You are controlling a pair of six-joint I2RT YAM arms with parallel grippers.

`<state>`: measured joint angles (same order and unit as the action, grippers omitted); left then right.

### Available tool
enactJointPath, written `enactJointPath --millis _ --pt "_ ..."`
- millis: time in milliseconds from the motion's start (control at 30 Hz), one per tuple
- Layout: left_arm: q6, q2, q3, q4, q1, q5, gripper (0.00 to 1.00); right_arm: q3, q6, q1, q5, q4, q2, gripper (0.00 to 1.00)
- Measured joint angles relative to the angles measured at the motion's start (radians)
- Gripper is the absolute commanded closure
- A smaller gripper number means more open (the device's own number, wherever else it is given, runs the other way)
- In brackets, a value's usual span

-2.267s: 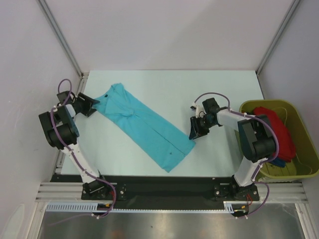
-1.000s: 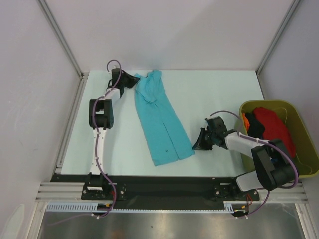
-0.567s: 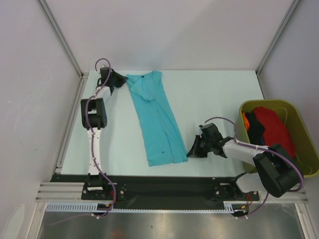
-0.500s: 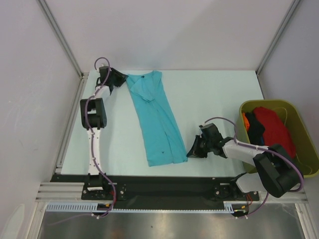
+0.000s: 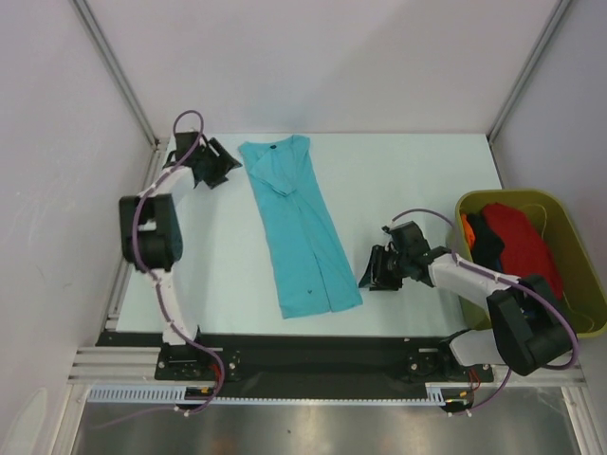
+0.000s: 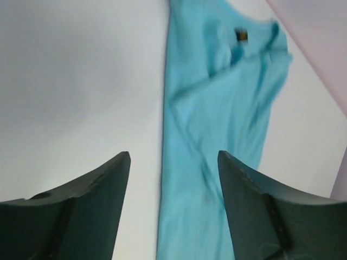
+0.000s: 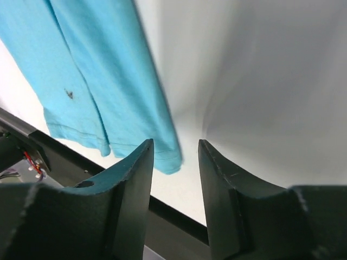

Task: Fold and stack the t-shirts
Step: Fold the tshirt

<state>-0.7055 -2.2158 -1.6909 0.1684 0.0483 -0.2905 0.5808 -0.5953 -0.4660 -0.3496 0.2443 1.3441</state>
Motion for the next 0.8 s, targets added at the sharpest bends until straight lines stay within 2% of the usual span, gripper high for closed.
enactJointPath --millis 167,333,433,500,600,800 --pt "0.052 0.584 0.516 0.014 -0.062 0.06 0.36 0.02 0.088 0.068 -0.024 0.057 -0.003 0.55" --pt "0.0 0.99 0.916 -0.023 -0.336 0.065 0.37 0.026 0.146 0.096 -0.08 0.085 0.001 0.57" --pt "-0.092 1.105 1.143 -0.011 -0.456 0.05 0.37 0.032 0.164 0.097 -0.125 0.088 0.011 0.57" --pt "-0.148 1.137 1.23 0.043 -0.526 0.064 0.33 0.032 0.171 0.097 -0.156 0.088 0.016 0.57" --pt "-0.228 1.18 1.281 0.084 -0.638 0.099 0.28 0.032 0.179 0.097 -0.182 0.092 0.019 0.57" --pt "-0.445 1.199 1.365 0.06 -0.736 0.113 0.34 0.032 0.179 0.098 -0.2 0.096 0.019 0.57"
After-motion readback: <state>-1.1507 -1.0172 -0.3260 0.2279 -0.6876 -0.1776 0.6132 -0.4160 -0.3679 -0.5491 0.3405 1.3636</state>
